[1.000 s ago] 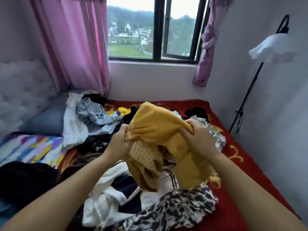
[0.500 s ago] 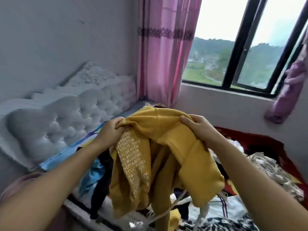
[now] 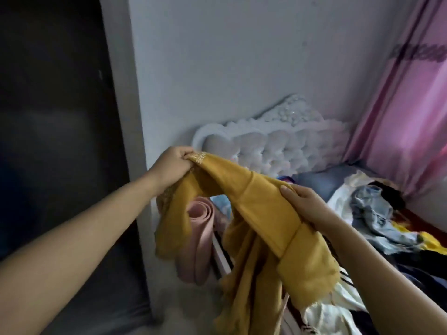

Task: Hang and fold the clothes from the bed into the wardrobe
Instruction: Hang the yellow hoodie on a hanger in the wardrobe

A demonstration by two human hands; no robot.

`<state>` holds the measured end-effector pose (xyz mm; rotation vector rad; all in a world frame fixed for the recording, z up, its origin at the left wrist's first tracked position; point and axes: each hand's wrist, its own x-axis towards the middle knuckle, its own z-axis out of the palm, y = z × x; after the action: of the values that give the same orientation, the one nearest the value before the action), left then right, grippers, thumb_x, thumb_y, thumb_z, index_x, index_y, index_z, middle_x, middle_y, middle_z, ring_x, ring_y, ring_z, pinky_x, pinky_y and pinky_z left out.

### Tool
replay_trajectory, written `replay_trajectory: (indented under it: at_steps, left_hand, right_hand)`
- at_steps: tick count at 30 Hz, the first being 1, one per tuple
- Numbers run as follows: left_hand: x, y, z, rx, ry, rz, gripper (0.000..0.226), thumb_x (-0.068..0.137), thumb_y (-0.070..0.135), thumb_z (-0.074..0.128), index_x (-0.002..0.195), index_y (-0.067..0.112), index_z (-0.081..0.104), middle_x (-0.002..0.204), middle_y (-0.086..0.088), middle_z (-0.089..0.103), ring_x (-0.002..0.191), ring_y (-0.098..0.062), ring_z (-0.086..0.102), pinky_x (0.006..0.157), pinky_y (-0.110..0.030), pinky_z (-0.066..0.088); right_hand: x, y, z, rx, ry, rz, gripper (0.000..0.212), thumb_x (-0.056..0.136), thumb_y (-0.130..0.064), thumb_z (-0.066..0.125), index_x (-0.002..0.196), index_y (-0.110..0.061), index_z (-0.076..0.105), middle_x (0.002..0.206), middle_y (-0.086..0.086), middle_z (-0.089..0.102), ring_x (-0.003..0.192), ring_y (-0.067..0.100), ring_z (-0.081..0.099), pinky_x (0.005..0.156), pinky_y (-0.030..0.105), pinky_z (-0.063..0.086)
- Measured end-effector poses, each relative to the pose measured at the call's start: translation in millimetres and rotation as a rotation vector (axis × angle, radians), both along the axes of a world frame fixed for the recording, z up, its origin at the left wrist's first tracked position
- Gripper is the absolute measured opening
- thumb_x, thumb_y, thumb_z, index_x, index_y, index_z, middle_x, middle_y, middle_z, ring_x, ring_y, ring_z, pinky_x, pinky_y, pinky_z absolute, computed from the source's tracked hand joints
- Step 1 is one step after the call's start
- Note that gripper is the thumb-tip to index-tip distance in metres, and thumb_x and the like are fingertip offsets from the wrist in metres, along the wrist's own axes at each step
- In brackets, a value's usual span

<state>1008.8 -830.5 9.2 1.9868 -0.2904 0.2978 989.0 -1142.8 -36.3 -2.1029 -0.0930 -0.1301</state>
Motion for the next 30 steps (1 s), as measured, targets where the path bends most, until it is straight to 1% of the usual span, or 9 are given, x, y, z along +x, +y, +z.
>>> replay_trajectory:
  at_steps: [4,6,9,13,16,19,22,25,30]
  left_hand:
    - [-23,64,-19,0.12,0.068,0.196,0.022,0.087,0.004,0.05,0.075,0.01,0.067,0.073,-0.007,0.066,0.073,-0.018,0.058,0.065,-0.028,0.041]
    - [-35,91,-35,0.214,0.16,0.235,0.017,0.089,0.005,0.05,0.087,0.001,0.066,0.089,-0.019,0.067,0.08,-0.023,0.06,0.068,-0.029,0.042]
    - [-59,129,-60,0.4,0.316,0.125,0.018,0.092,0.016,0.057,0.108,0.012,0.065,0.104,-0.009,0.066,0.098,-0.022,0.062,0.08,-0.03,0.047]
    - [-101,170,-76,0.328,0.372,-0.122,0.066,0.087,0.043,0.061,0.144,0.032,0.03,0.139,0.009,0.043,0.127,-0.008,0.044,0.1,-0.018,0.04]
    - [-128,200,-72,0.16,0.368,-0.251,0.091,0.073,0.065,0.065,0.14,0.061,0.003,0.146,0.027,0.014,0.135,0.001,0.026,0.099,-0.012,0.036]
    - [-145,234,-85,0.411,0.32,-0.213,0.12,0.064,0.061,0.076,0.128,0.068,-0.025,0.137,0.042,-0.008,0.133,-0.003,0.016,0.108,-0.03,0.028]
    - [-140,260,-88,0.302,0.056,0.032,0.089,0.085,0.032,0.068,0.139,0.063,0.003,0.149,0.019,0.021,0.126,0.0,0.037,0.102,-0.017,0.037]
    - [-127,291,-64,-0.002,-0.121,0.199,0.043,0.089,0.009,0.056,0.109,0.048,0.055,0.107,0.019,0.064,0.096,0.01,0.058,0.077,-0.002,0.043]
    - [-97,348,-25,-0.402,0.119,0.406,0.017,0.089,0.016,0.054,0.088,0.023,0.07,0.088,-0.003,0.073,0.089,-0.021,0.069,0.08,-0.039,0.057]
  right_hand:
    - [12,71,-6,0.022,0.006,0.082,0.023,0.097,-0.042,0.05,0.1,-0.027,0.067,0.094,-0.011,0.067,0.088,0.001,0.06,0.077,0.015,0.047]
    - [16,107,0,0.064,-0.001,0.089,0.023,0.099,-0.038,0.048,0.101,-0.023,0.066,0.093,-0.006,0.066,0.086,0.006,0.06,0.072,0.019,0.046]
    - [21,163,13,0.106,-0.005,0.107,0.018,0.1,-0.032,0.047,0.096,-0.024,0.063,0.084,-0.009,0.064,0.078,0.003,0.059,0.065,0.012,0.047]
    - [26,246,20,0.21,0.13,0.175,0.027,0.099,-0.028,0.046,0.105,-0.009,0.066,0.107,0.022,0.066,0.099,0.028,0.062,0.091,0.04,0.051]
    - [29,311,25,0.339,0.222,0.181,0.031,0.101,-0.024,0.044,0.119,-0.002,0.058,0.107,0.021,0.064,0.098,0.029,0.062,0.088,0.042,0.052]
    - [23,379,24,0.429,0.34,0.172,0.021,0.099,-0.029,0.048,0.108,-0.012,0.055,0.102,0.012,0.063,0.093,0.028,0.062,0.084,0.043,0.053]
    - [18,431,27,0.48,0.399,0.166,0.016,0.098,-0.03,0.05,0.099,-0.014,0.054,0.099,0.011,0.062,0.089,0.027,0.061,0.076,0.041,0.053]
    - [16,465,28,0.619,0.494,0.23,0.022,0.099,-0.023,0.046,0.106,-0.007,0.06,0.104,0.015,0.065,0.095,0.029,0.064,0.079,0.042,0.056]
    - [10,487,8,0.604,0.503,0.568,0.045,0.096,-0.012,0.047,0.139,-0.023,0.04,0.118,0.006,0.065,0.106,0.018,0.064,0.084,0.038,0.053]
